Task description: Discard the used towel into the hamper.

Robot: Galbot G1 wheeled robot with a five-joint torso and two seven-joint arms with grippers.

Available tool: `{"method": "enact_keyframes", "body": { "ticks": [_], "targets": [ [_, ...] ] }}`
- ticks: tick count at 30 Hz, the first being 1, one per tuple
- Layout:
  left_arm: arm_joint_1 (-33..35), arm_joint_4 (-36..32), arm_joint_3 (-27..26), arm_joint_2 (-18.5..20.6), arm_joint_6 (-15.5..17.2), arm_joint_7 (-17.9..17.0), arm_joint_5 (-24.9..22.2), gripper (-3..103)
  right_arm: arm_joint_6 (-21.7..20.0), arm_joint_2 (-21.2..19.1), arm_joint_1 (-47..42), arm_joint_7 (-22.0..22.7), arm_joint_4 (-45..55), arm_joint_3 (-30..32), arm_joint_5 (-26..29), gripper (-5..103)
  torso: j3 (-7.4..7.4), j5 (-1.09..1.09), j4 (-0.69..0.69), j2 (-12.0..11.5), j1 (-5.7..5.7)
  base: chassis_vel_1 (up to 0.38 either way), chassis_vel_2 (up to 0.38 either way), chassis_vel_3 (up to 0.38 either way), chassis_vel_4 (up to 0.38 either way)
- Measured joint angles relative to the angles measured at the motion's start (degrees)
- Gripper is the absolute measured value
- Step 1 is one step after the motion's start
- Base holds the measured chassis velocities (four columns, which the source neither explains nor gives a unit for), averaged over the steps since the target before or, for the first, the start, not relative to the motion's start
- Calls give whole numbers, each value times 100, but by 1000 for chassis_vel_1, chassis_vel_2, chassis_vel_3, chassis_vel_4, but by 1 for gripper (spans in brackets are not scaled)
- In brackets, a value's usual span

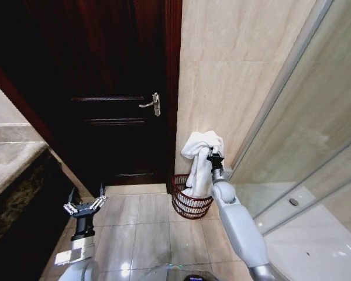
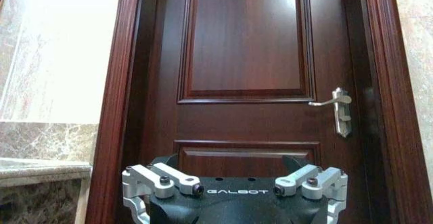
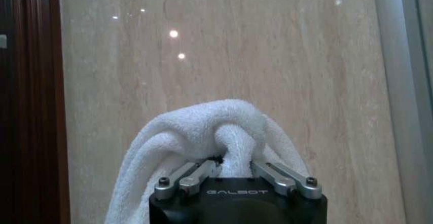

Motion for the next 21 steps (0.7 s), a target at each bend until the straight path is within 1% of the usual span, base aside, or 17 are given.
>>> {"method": "enact_keyframes", "body": {
  "ticks": [3,9,12,13,15,16,21],
  "targets": [
    [25,0,-14,0,-31,42,0,100,-35,-20,55,-25,-87,6,11,12,-69,0,0,-125,-55,0,0,0,0],
    [42,-13,-16,0,-73,81,13,100,-38,-24,101,-40,-239,9,76,12,-144,0,0,-257,-112,0,0,0,0],
    [64,-26,-33,0,-112,91,15,100,4,-20,63,-47,-355,11,105,12,-209,0,0,-371,-162,0,0,0,0],
    [64,-26,-33,0,-112,91,15,100,4,-20,63,-47,-355,11,105,12,-209,0,0,-371,-162,0,0,0,0],
    [91,-46,-50,0,-154,98,15,100,37,-25,9,-65,-394,13,106,12,-264,0,0,-466,-203,0,0,0,0],
    [91,-46,-50,0,-154,98,15,100,37,-25,9,-65,-394,13,106,12,-264,0,0,-466,-203,0,0,0,0],
    [143,-86,-110,0,-215,105,-23,100,137,-50,-14,-70,-563,6,101,12,-353,0,0,-623,-270,0,0,0,0]
  ]
}}
